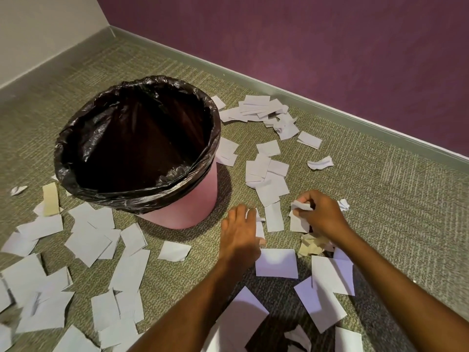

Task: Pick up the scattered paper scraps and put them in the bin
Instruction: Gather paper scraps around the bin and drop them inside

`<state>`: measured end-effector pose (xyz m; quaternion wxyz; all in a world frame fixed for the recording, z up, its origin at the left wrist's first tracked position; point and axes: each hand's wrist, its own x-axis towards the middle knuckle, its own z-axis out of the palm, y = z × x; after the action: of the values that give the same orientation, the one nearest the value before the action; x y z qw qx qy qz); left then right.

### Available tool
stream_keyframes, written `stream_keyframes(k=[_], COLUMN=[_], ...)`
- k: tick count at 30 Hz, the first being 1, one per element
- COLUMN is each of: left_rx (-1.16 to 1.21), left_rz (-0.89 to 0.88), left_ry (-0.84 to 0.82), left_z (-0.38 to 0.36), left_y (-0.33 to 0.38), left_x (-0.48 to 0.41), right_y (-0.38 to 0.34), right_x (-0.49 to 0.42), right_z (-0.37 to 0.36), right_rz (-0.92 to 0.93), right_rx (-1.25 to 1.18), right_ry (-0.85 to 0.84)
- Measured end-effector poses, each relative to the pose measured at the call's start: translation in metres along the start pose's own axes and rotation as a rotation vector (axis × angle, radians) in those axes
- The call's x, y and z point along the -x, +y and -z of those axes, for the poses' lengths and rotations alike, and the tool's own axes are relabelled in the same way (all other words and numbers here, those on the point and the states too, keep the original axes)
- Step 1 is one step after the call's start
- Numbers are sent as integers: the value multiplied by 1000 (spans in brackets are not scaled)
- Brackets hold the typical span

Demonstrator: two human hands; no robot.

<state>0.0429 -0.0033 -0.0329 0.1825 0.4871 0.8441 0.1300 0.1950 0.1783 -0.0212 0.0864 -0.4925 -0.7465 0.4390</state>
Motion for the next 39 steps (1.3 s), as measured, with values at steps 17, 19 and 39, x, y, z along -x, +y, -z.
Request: stream_keyframes(k=[17,19,39], left_rx=[274,458,1451], left_rz=[96,124,45], left_ry=[105,147,514], left_z=[12,9,211], left_y=[-7,-7,114], left_x=[-10,-4,19], right_y=[-34,-36,-245], right_x=[6,8,89], right_z=[-50,-52,69], right_rz=[-182,-178,411], right_rx=[75,102,-596], right_ry=[-18,-13,65])
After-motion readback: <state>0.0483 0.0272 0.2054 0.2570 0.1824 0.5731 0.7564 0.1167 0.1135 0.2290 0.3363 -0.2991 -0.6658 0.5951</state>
